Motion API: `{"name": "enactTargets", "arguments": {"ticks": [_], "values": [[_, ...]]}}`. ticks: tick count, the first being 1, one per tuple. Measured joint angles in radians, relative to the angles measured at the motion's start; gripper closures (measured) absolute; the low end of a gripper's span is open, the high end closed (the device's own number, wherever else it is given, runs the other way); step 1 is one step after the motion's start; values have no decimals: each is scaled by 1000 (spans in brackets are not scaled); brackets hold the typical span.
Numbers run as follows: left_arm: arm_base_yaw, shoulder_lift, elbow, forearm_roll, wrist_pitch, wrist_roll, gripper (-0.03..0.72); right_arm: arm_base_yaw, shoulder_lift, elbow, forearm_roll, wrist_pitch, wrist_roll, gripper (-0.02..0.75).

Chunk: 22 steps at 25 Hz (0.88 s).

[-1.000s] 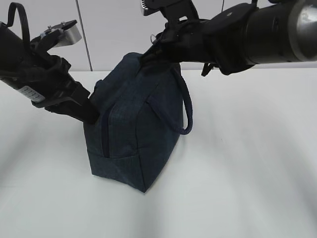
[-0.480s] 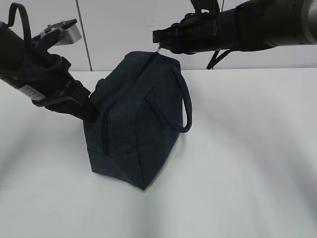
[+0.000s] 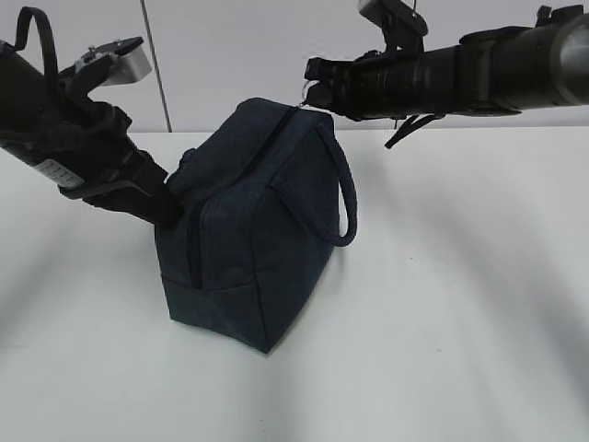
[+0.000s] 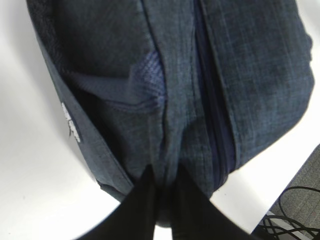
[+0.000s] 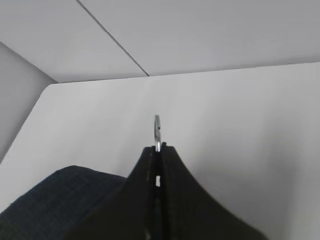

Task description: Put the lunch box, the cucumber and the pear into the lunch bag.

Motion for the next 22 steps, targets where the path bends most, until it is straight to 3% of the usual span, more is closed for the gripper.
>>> {"name": "enactTargets", "arguments": {"ticks": [7, 22], "values": [[0, 0, 0, 2, -12, 0, 685, -77, 93, -4, 4, 164, 120, 738], [0, 0, 0, 7, -11, 0, 685, -86, 173, -6, 9, 228, 149, 738]]}}
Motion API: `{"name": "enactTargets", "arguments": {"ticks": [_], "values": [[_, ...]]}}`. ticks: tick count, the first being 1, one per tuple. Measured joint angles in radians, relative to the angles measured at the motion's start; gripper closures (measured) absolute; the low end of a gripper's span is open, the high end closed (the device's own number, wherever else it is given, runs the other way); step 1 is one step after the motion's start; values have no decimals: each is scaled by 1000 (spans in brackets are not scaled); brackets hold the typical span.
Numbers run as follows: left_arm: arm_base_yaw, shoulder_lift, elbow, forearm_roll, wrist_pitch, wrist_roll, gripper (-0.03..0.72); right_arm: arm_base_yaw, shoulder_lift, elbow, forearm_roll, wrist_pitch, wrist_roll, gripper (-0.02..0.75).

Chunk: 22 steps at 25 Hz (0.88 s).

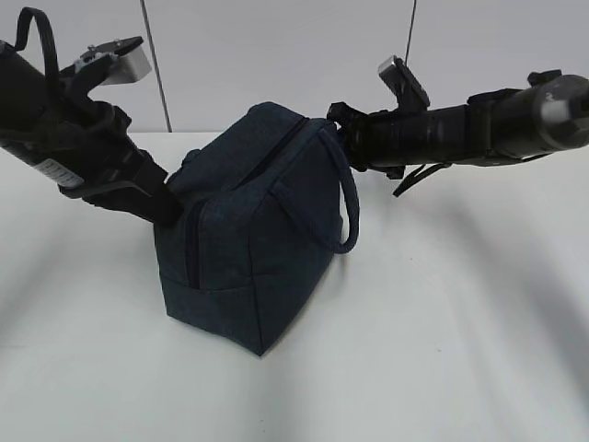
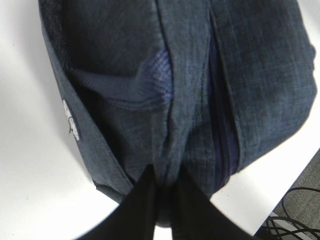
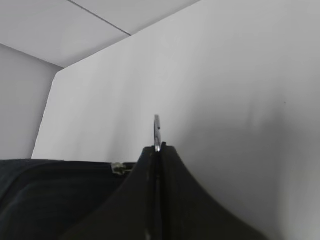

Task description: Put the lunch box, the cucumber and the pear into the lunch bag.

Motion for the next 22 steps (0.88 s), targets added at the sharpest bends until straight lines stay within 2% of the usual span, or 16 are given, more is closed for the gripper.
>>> {"name": "enactTargets", "arguments": {"ticks": [14, 18, 22], "values": [[0, 0, 0, 9, 7, -1, 685, -5, 15, -2, 0, 50, -18, 729], [0, 0, 0, 13, 7, -1, 685, -11, 7, -18, 0, 52, -35, 601], [0, 0, 0, 14, 7, -1, 685, -29, -25, -22, -2, 58, -41, 359]]}}
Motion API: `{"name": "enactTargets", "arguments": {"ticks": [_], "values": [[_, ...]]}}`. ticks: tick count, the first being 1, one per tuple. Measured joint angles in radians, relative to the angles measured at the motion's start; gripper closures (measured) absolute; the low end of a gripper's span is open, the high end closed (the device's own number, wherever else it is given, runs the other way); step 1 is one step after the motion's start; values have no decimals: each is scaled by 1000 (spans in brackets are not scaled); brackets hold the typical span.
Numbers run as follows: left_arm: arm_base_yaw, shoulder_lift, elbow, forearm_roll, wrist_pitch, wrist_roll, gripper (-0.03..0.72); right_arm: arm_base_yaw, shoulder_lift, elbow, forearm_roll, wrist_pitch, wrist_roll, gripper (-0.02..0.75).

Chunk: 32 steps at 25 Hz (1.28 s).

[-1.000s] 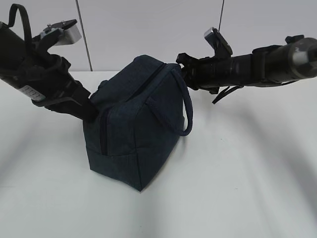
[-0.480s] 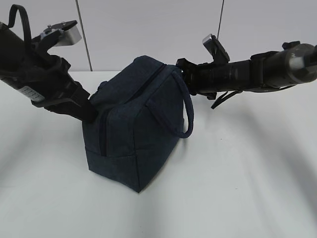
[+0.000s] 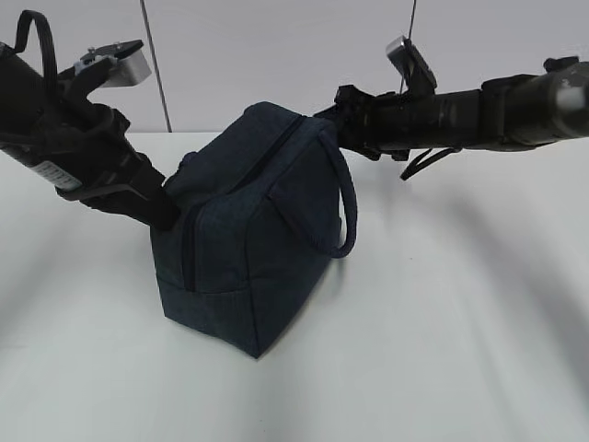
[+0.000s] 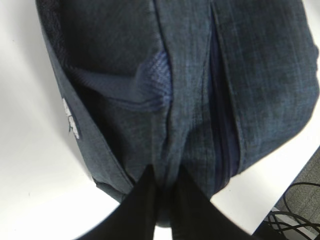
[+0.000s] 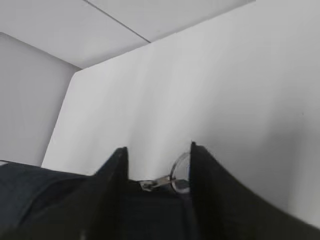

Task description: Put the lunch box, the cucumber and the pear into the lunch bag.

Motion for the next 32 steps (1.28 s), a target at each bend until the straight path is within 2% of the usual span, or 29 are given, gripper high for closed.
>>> {"name": "enactTargets", "arguments": {"ticks": [2, 5, 12, 17, 20, 23, 26, 32], "values": [[0, 0, 0, 0, 0, 0, 685, -10, -12, -2, 0, 8, 0, 261], [0, 0, 0, 0, 0, 0, 685, -25, -38, -2, -4, 30, 0, 209], [0, 0, 0, 0, 0, -1, 685, -41, -108, -2, -48, 47, 0, 197], [0, 0, 0, 0, 0, -7, 669, -41, -195, -2, -199, 65, 10, 197], [0, 0, 0, 0, 1, -9, 591, -41, -260, -2, -296, 73, 51, 197], [0, 0, 0, 0, 1, -18, 419, -41, -315, -2, -371, 81, 104, 197], [6, -1, 0, 0, 15, -23, 298, -41, -362, -2, -474, 95, 169, 213], [65, -66, 0, -4, 30, -25, 256, -41, -400, -2, -662, 169, 323, 232]]}}
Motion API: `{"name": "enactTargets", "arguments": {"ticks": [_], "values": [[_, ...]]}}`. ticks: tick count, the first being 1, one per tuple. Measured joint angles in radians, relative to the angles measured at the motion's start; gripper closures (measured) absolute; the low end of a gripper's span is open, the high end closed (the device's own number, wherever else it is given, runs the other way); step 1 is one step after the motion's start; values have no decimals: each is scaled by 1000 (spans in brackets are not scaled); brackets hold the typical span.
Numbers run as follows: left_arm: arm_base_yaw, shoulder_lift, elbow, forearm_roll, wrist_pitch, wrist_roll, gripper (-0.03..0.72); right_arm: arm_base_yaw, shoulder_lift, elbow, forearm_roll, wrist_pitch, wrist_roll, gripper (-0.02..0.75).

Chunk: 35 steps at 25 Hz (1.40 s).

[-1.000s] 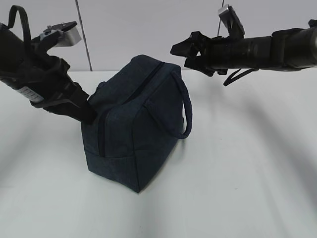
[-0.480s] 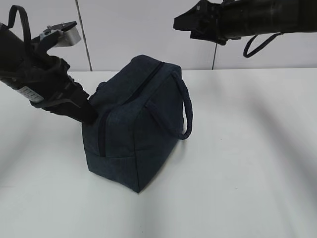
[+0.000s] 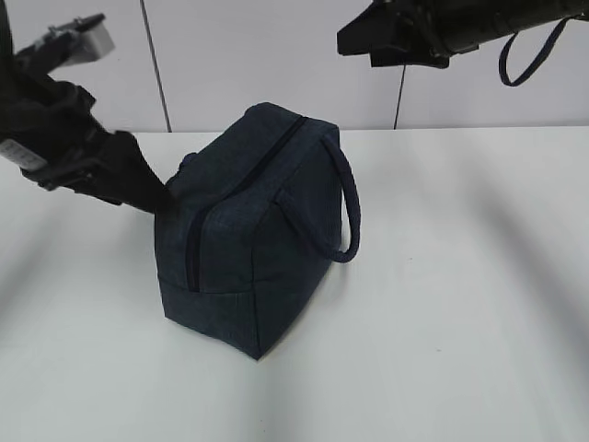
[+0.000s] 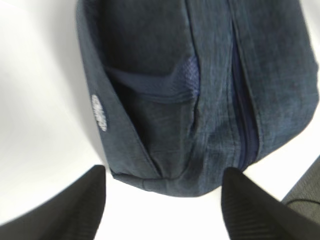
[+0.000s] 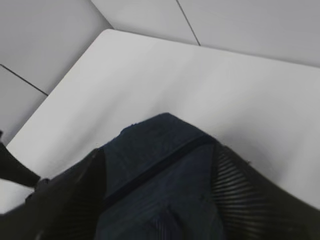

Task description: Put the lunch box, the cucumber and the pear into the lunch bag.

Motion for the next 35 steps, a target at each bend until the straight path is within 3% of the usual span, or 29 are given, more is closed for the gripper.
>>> {"name": "enactTargets", "arguments": {"ticks": [4, 9, 12, 15, 20, 29, 35], "values": [[34, -55, -19, -3, 3, 0, 255, 9, -10, 0, -157, 40, 111, 236], [46, -83, -30, 7, 5, -17, 254, 90, -27, 0, -519, 85, 331, 240], [46, -84, -30, 79, -7, -84, 257, 169, -56, 0, -806, 92, 521, 241], [46, -101, -30, 188, -40, -172, 278, 221, -91, 2, -1014, 99, 687, 241], [47, -184, -30, 312, -83, -289, 300, 244, -177, 80, -1243, 99, 948, 241], [47, -364, 22, 338, -87, -331, 304, 246, -512, 459, -1333, -44, 1067, 241], [47, -547, 155, 337, -72, -335, 305, 246, -763, 571, -1387, -18, 1081, 241]]}}
